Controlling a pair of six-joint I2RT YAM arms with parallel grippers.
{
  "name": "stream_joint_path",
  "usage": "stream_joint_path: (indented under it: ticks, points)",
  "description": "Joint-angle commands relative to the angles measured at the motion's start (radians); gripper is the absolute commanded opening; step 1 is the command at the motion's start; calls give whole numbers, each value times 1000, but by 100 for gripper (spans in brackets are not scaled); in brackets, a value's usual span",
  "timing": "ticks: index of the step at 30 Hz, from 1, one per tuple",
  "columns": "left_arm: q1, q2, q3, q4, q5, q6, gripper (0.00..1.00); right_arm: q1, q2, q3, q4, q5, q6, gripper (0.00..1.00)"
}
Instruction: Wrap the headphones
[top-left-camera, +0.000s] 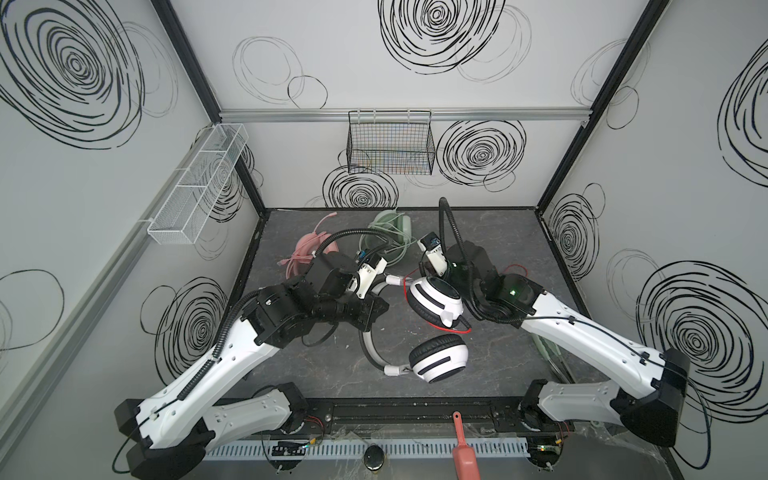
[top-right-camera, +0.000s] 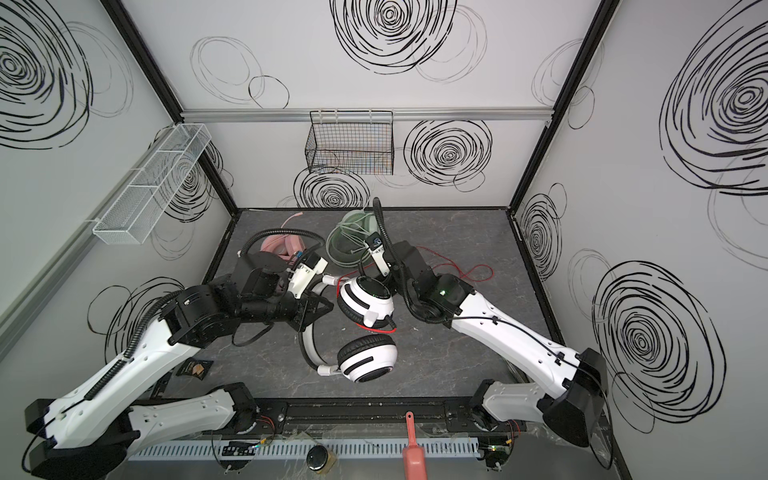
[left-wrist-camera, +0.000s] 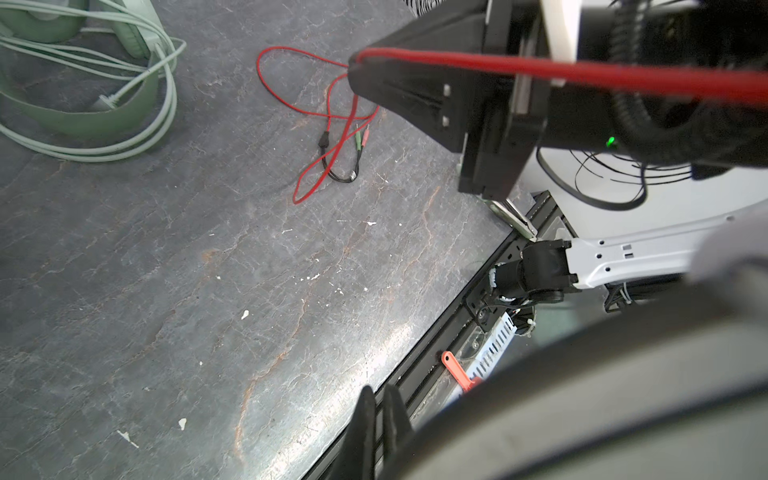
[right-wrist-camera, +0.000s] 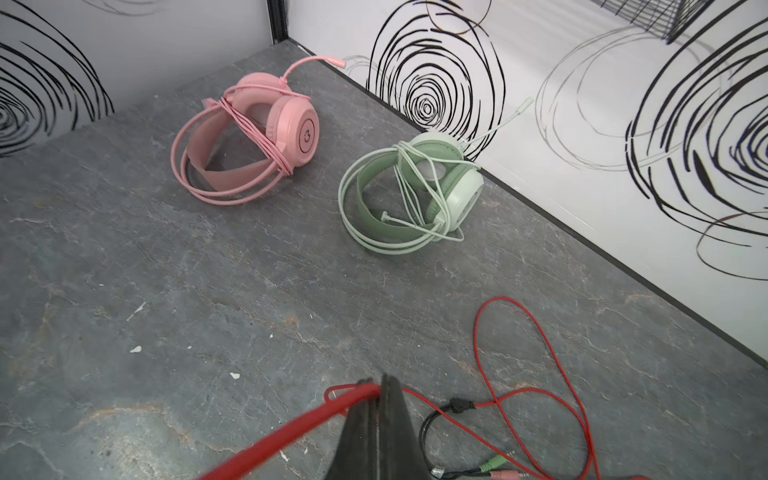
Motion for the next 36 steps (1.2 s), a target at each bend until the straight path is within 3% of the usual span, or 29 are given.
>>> stream_joint_path:
  ticks: [1, 6, 11, 16, 23, 27, 36]
  points:
    - [41, -34, 80, 78, 68, -36, 0, -24, -53, -95, 137, -59, 43, 1]
    - [146, -16, 130, 61, 172, -51, 0, -60, -132, -310, 433, -242, 61, 14]
    - [183, 1, 182, 44, 197, -63, 0, -91, -163, -533, 826, -382, 88, 56]
    - [211, 41, 276, 22, 192, -68, 0, -110, -88, -609, 964, -393, 106, 73]
    - [213, 86, 365, 17, 185, -73, 0, -124, 57, -696, 1154, -295, -44, 80]
    - [214, 103, 403, 14, 182, -73, 0, -166, 125, -700, 1204, -221, -54, 80]
    - [217, 120, 429, 8, 168, -70, 0, -254, 277, -720, 1322, -227, -59, 71]
